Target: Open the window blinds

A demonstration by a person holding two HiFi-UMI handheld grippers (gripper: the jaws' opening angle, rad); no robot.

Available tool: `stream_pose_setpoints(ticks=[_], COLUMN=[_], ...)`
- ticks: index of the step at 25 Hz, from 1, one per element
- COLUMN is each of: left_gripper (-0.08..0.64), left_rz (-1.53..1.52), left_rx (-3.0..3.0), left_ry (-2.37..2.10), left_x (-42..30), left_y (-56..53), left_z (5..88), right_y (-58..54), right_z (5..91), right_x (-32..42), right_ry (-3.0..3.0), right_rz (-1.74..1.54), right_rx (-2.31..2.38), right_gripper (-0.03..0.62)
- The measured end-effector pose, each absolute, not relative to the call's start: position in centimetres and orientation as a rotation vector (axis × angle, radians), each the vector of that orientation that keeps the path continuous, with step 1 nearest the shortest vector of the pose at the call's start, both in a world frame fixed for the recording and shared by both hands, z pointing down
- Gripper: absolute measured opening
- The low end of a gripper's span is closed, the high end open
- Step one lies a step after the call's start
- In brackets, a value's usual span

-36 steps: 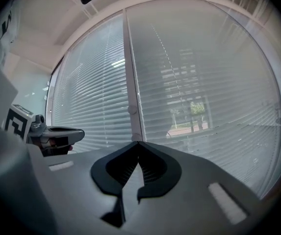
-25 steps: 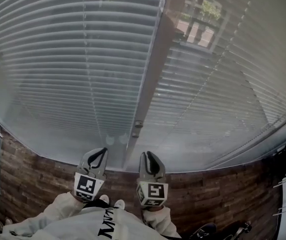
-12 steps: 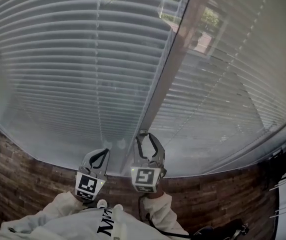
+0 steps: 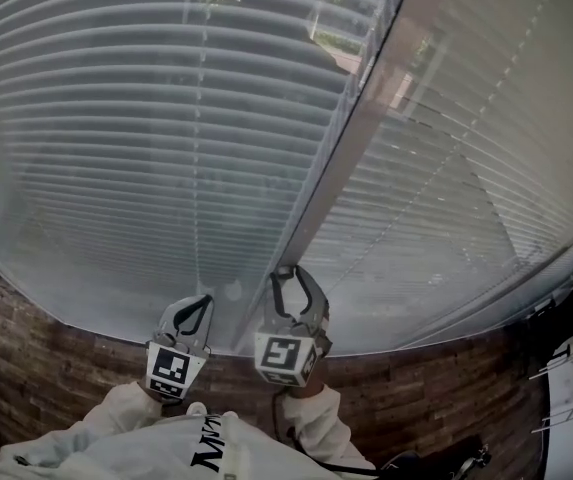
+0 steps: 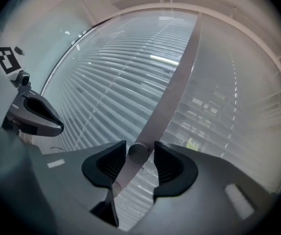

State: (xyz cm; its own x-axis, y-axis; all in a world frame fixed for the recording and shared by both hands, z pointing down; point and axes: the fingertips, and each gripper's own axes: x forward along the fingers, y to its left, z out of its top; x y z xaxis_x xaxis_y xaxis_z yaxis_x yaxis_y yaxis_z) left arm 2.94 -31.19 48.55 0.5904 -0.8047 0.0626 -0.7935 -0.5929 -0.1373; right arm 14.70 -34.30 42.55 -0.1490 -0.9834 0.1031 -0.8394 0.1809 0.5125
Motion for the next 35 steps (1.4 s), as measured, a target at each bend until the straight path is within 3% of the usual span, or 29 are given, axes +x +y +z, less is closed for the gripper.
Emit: stream_pose_setpoints(ticks=[11,20,35], left_gripper=[0.000,0.000,0.000], left_rz=[-0.161,-0.166,-0.174], left_rx=[-2.716,-2.711,-2.708], left_ry=[1.374,1.395,1.406], left_x=[2.5,2.0,1.7], left_y=[-31.1,-31.0,-30.7], left_z=[47.4,47.6,47.9], right_y=[-34.2,-34.6,-34.8], right_z=[41.4,41.6,41.3], right_x=[14.3,14.7,16.4], right_ry=[-1.818,-1.888,-2.345], right_rz=[-0.657,-0.545,0.197], right_rx=[1.705,1.787,2.163], right_gripper=[0.141,0.129,0.127])
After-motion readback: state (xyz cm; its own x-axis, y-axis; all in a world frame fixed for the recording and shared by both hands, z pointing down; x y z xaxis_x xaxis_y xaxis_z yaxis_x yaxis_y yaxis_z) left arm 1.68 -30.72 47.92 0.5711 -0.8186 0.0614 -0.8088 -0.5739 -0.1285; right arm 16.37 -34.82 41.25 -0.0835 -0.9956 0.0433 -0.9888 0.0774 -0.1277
